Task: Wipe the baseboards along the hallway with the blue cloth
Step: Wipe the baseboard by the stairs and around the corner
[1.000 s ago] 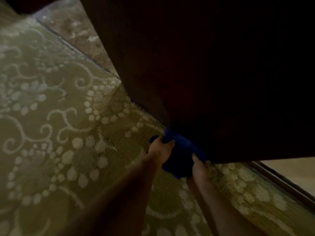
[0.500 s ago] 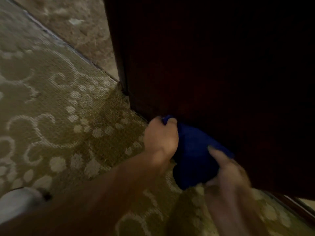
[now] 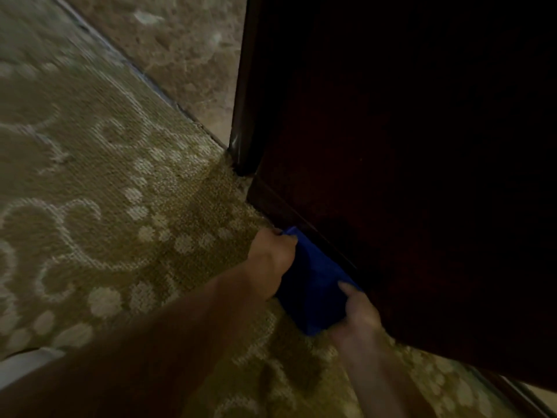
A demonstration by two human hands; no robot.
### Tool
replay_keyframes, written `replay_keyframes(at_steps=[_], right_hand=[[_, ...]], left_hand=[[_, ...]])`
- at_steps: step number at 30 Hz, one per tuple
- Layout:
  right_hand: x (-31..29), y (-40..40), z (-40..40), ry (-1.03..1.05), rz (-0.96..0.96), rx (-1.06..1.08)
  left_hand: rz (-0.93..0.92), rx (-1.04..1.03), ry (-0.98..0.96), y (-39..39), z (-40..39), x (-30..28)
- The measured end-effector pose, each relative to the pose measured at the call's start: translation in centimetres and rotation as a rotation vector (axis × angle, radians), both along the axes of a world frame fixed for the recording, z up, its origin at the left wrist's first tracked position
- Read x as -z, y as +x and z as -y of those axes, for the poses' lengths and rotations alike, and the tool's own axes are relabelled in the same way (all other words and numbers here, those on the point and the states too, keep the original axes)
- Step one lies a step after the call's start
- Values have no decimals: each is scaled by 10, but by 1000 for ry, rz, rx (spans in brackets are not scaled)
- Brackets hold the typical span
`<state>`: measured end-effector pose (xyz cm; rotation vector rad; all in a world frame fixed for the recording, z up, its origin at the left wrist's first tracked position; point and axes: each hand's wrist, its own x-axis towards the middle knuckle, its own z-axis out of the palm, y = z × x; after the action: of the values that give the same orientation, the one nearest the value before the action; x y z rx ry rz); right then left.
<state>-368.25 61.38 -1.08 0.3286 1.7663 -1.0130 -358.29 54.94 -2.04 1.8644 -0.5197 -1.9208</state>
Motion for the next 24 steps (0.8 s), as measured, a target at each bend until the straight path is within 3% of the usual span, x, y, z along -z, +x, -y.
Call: replay_keyframes(at_steps=[3,7,9,13,17,20,24], right_hand=[[-42,1,10,-180,4,-3],[-59,6,7,-315,30,29],[-24,21,13,-295,64,14],[50,30,14,-172,83,0],[45,43,31,-110,137,13],[3,54,45,-234,147,27],[-40,64,51,-442,189,-25]], left_hand=[[-6,-180,-170,13,4,-29],[-29,-130,-410,31,5,-56],[19,-92,-372,35,9,-37],[49,-133,-39,46,19,16],[-11,-152,-8,54,29,22],[84,-299,-140,64,42,1],[112,-300,-477,78,50,-28]])
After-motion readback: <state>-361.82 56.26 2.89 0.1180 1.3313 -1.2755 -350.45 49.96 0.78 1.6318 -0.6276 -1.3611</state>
